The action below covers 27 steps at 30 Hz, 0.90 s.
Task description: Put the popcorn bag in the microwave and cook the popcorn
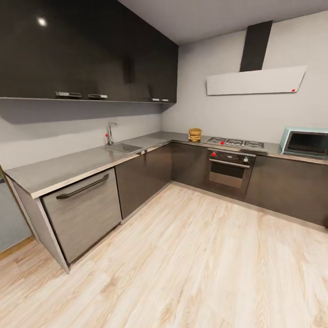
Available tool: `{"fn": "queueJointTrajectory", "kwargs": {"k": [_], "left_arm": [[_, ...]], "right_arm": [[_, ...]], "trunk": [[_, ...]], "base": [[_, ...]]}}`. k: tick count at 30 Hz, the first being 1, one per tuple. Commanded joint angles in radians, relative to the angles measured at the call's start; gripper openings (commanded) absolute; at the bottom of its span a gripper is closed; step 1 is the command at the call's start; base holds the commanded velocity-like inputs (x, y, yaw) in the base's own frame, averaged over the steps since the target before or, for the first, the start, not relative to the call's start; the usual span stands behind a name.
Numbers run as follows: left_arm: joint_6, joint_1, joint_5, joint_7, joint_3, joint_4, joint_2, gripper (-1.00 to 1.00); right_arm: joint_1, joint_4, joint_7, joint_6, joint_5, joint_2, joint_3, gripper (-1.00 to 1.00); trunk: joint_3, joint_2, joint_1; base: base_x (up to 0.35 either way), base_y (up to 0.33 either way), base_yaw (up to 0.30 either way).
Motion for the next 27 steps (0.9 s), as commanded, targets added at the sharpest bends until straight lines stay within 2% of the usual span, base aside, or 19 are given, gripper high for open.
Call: {"fn": "queueJointTrajectory", "kwargs": {"k": [1,7,10,13,19,27], "left_arm": [[-0.001,0.0,0.007,0.0,0.0,0.0,0.0,1.0],[-0.001,0.0,0.007,0.0,-0.001,-0.003,-0.006,1.0],[-0.001,0.0,0.007,0.002,-0.001,-0.008,-0.03,1.0],[-0.001,0.0,0.007,0.002,0.001,-0.01,-0.041,1.0],[-0.003,0.0,0.006,0.0,-0.001,-0.014,-0.094,1.0],[-0.003,0.0,0.007,0.0,-0.002,-0.011,-0.095,1.0]], "right_arm": [[0.0,0.0,-0.001,-0.002,0.0,0.0,-0.001,1.0],[0.0,0.0,-0.001,-0.003,0.0,0.0,0.0,1.0],[0.0,0.0,0.0,-0.003,0.0,-0.001,0.001,1.0],[0.0,0.0,0.0,-0.003,0.001,0.0,0.002,1.0],[0.0,0.0,0.0,-0.003,0.001,0.0,0.002,1.0],[0.0,0.0,0.0,-0.003,0.001,0.001,0.002,1.0]], "trunk": [[-0.001,0.0,0.0],[-0.001,0.0,0.0],[-0.001,0.0,0.0],[-0.001,0.0,0.0],[-0.001,0.0,0.0],[-0.001,0.0,0.0]], "base": [[0.0,0.0,-0.29],[0.0,0.0,-0.292],[0.0,0.0,-0.293],[0.0,0.0,-0.293],[0.0,0.0,-0.293],[0.0,0.0,-0.293]]}}
